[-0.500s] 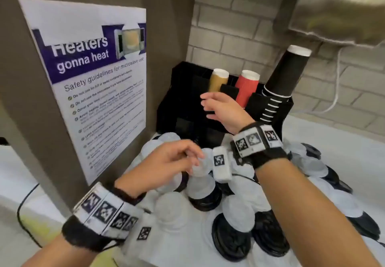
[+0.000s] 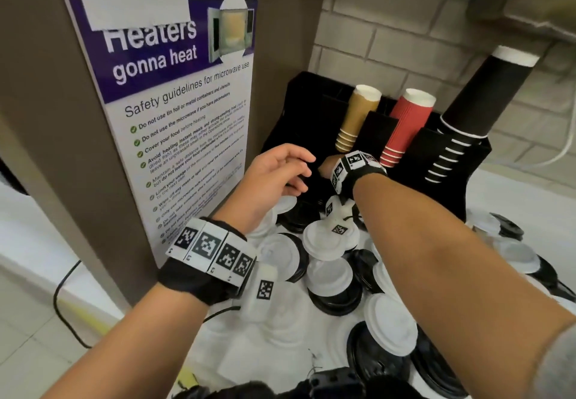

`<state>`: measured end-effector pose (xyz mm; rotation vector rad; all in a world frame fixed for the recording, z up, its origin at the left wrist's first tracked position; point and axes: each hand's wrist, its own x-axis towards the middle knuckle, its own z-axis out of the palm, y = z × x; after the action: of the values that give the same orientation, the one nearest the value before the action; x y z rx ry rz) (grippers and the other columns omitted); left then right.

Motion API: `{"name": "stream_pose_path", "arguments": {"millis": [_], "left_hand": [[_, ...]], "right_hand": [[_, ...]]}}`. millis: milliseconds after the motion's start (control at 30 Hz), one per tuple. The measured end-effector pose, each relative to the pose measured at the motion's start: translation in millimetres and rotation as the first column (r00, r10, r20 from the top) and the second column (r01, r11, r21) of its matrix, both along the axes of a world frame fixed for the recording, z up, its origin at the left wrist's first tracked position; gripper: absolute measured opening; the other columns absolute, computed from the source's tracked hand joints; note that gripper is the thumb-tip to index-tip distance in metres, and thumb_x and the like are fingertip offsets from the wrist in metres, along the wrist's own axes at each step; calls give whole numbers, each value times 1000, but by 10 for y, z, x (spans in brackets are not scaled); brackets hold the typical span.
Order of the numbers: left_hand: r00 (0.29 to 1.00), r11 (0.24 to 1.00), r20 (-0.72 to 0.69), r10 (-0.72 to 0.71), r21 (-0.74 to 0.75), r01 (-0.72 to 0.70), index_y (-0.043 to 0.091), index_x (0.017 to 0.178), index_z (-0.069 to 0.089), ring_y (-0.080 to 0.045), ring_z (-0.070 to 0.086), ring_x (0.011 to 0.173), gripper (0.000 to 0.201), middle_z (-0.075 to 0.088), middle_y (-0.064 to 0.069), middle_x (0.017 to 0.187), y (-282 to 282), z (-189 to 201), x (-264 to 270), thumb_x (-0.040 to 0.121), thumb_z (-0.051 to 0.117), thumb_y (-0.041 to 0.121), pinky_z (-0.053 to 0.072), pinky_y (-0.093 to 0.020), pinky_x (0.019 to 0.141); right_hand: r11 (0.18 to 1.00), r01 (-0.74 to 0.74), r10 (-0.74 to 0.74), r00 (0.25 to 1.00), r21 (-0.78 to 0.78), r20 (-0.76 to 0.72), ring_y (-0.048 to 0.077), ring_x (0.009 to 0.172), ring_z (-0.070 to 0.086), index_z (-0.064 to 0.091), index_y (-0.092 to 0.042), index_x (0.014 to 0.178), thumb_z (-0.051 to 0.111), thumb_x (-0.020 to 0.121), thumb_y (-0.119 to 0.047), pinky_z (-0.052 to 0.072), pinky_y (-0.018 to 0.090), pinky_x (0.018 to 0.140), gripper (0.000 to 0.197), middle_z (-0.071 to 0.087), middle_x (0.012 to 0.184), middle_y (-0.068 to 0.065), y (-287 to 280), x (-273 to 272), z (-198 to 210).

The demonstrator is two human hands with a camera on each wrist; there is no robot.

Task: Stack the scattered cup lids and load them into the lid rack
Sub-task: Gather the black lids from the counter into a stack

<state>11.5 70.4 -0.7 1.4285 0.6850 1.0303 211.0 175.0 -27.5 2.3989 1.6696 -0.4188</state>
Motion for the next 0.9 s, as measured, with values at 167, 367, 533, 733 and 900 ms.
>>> {"name": "stream_pose_path", "arguments": {"millis": [167,367,533,733,900], "left_hand": [[1000,1000,16,-7,-23,7,27,86,69,-8,61,64,29,65,10,74,65,-90,-33,96,52,6,52,-22,68],[999,1000,40,-15,-27,16,24,88,68,-7,61,64,26,65,10,73,86,-131,-13,95,52,5,52,-20,66],[998,1000,64,-13,-27,14,23,88,68,-8,61,64,26,64,10,73,90,-129,-12,95,52,5,52,-20,66],[997,999,79,19,-41,-16,25,89,69,-9,62,69,26,65,9,77,102,-124,29,95,53,6,52,-25,69],[986,987,64,154,-62,-150,31,96,66,-6,64,89,22,65,12,92,112,-160,70,95,56,13,51,-25,78]], "right_hand": [[990,-58,71,993,-129,93,26,133,44,46,-5,139,46,101,-23,34,34,108,42,46,144,14,32,-24,-51],[977,-119,142,982,-175,123,28,130,46,48,-8,138,53,98,-26,37,37,107,44,50,141,12,15,9,-3],[979,-144,167,973,-146,160,22,108,61,60,-17,124,73,81,-42,49,36,97,51,66,117,6,-1,56,40],[990,-138,129,975,37,183,27,108,58,56,-1,125,62,93,-23,49,39,96,39,58,112,11,-92,12,221],[910,37,-83,992,414,93,35,123,51,51,2,129,47,98,-12,44,37,95,34,52,134,19,-357,60,711]]}}
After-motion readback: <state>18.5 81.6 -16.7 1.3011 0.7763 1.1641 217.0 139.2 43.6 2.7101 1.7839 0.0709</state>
